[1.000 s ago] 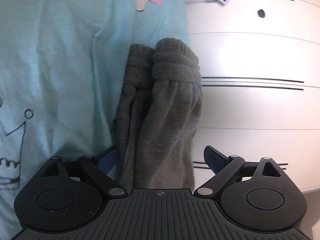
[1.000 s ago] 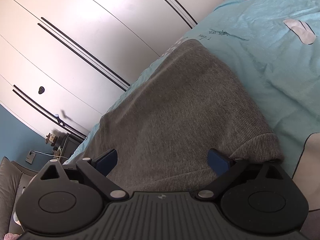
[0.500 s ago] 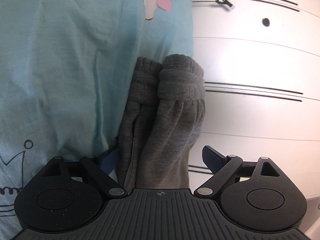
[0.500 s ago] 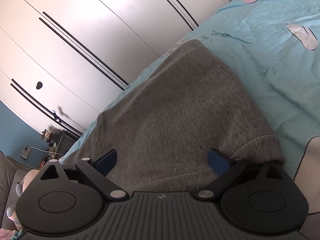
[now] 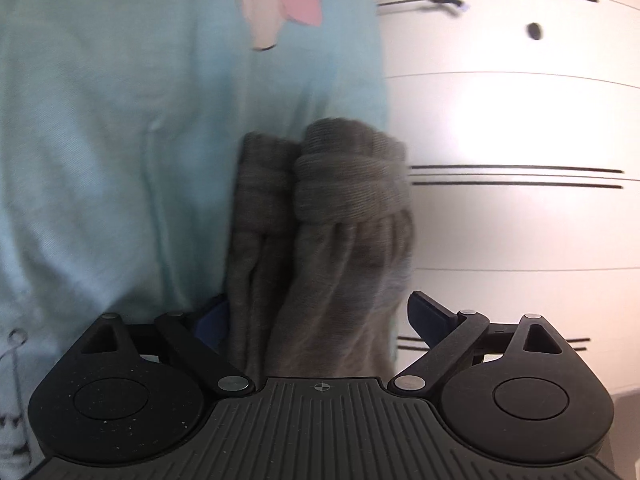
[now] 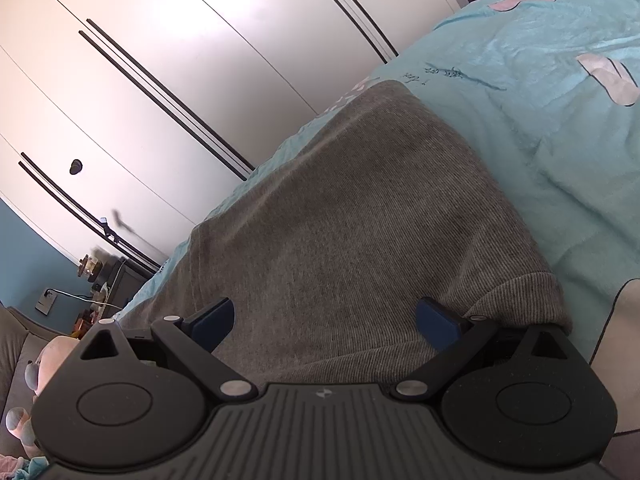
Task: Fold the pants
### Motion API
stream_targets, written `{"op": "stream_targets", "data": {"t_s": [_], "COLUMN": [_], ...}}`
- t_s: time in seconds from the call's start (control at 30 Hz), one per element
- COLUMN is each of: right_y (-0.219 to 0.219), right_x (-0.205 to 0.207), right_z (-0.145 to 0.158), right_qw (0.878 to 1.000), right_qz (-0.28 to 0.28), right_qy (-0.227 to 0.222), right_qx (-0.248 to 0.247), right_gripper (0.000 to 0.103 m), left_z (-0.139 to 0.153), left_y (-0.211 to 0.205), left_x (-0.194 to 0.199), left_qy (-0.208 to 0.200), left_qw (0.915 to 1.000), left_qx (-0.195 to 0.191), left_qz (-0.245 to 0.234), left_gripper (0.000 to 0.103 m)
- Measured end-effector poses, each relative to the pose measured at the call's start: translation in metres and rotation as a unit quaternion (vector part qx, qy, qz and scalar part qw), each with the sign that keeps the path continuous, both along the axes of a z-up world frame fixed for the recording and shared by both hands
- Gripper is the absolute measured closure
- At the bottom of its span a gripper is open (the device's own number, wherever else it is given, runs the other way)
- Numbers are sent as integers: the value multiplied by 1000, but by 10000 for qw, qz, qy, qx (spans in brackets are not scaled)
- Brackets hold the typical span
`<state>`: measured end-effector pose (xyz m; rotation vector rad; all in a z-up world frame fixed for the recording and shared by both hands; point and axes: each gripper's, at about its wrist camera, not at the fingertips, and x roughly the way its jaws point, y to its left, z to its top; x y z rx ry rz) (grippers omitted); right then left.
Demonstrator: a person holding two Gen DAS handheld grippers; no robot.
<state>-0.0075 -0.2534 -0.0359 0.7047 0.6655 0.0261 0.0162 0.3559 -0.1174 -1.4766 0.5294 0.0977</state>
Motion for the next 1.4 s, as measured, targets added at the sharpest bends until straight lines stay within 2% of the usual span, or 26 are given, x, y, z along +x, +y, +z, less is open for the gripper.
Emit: {"op": "stream_targets", "data": {"t_s": [0.2, 0.3, 0.47, 0.5, 0.57, 0.6, 0.63, 0.67, 0.7, 0.8, 0.87, 0.9, 0.97, 1.03, 1.1, 1.2, 1.27, 1.4], "right_y": [-1, 0, 1, 1, 1, 1, 2, 3, 3, 4, 4, 4, 5, 5, 6, 6, 5, -1], "right_x": [0, 1, 1, 1, 1, 1, 1, 2, 2, 3, 3, 3, 4, 4, 4, 4, 4, -1], "right_z": [-1, -1, -1, -1, -1, 0, 0, 0, 0, 0, 0, 0, 0, 0, 0, 3, 7, 16], "right_qw": [10000, 10000, 10000, 10000, 10000, 10000, 10000, 9999, 9999, 9998, 9998, 9998, 9998, 9998, 9997, 9997, 9997, 10000], "right_qz": [-29, -27, -19, -22, -21, -25, -26, -21, -14, 12, 6, 5, 9, 7, 2, 24, 53, 26], "right_qy": [-21, -25, -31, -29, -28, -29, -29, -27, -25, -27, -28, -28, -25, -19, -8, 34, 81, -32], "right_qx": [25, -14, -49, -50, -61, -71, -88, -112, -140, -194, -192, -195, -213, -223, -224, -231, -229, 69], "right_gripper": [5, 5, 5, 5, 5, 5, 5, 5, 5, 5, 5, 5, 5, 5, 5, 5, 5, 5], "left_z": [-9, -10, -4, 4, 23, 28, 27, 23, 15, 0, -2, -2, -1, 3, 11, 32, 59, 123], "left_y": [5, 9, 15, 12, 3, -2, -4, -4, 0, 13, 18, 18, 18, 17, 15, 5, -1, -28], "left_x": [1, 11, 26, 28, 33, 38, 43, 47, 50, 56, 61, 64, 70, 75, 76, 73, 74, 77], "left_qy": [-628, -172, -60, -225, -518, -488, -324, -149, -36, -55, -60, -96, -70, 74, 127, 37, -53, -345], "left_qw": [9979, 9998, 9998, 9996, 9944, 9906, 9888, 9898, 9927, 9990, 9999, 9999, 10000, 9999, 9999, 9983, 9958, 9815], "left_qx": [-157, 121, -58, 128, 893, 1240, 1408, 1373, 1168, 403, 92, 15, -54, -63, 101, 572, 906, 1839], "left_qz": [4, 45, 189, 95, -206, -319, -366, -348, -300, -174, -82, -59, -20, -25, -19, -62, -145, -400], "left_gripper": [7, 12, 10, 10, 14, 22, 25, 27, 27, 24, 19, 15, 15, 20, 46, 64, 67, 70]}}
